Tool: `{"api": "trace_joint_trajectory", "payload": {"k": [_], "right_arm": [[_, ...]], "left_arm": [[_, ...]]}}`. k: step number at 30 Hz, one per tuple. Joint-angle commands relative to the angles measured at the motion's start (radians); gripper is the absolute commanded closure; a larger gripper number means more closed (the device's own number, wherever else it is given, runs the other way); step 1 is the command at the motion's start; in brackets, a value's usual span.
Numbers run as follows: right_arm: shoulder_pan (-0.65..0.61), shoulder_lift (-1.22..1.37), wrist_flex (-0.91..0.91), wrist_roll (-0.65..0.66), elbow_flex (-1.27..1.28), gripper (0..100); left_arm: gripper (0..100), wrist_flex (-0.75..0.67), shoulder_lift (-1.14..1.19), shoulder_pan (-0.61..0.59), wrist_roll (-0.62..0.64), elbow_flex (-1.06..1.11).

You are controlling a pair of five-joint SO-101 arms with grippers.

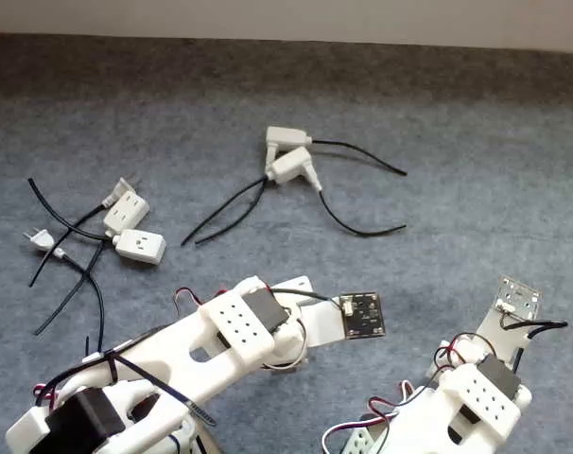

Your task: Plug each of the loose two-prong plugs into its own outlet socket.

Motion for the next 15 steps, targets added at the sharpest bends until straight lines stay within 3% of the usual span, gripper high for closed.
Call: {"api": "trace_joint_trajectory", "payload": {"k": [1, 15], "right_arm": [[-0.022, -0.002, -0.036, 0.006, 0.010, 99.0], [-0.022, -0.002, -0.036, 0.006, 0.010, 99.0]], "left_arm": [[83, -0.069, -0.008, 0.001, 0.008, 0.024], [83, -0.087, -0.008, 0.002, 0.046, 0.031]]}}
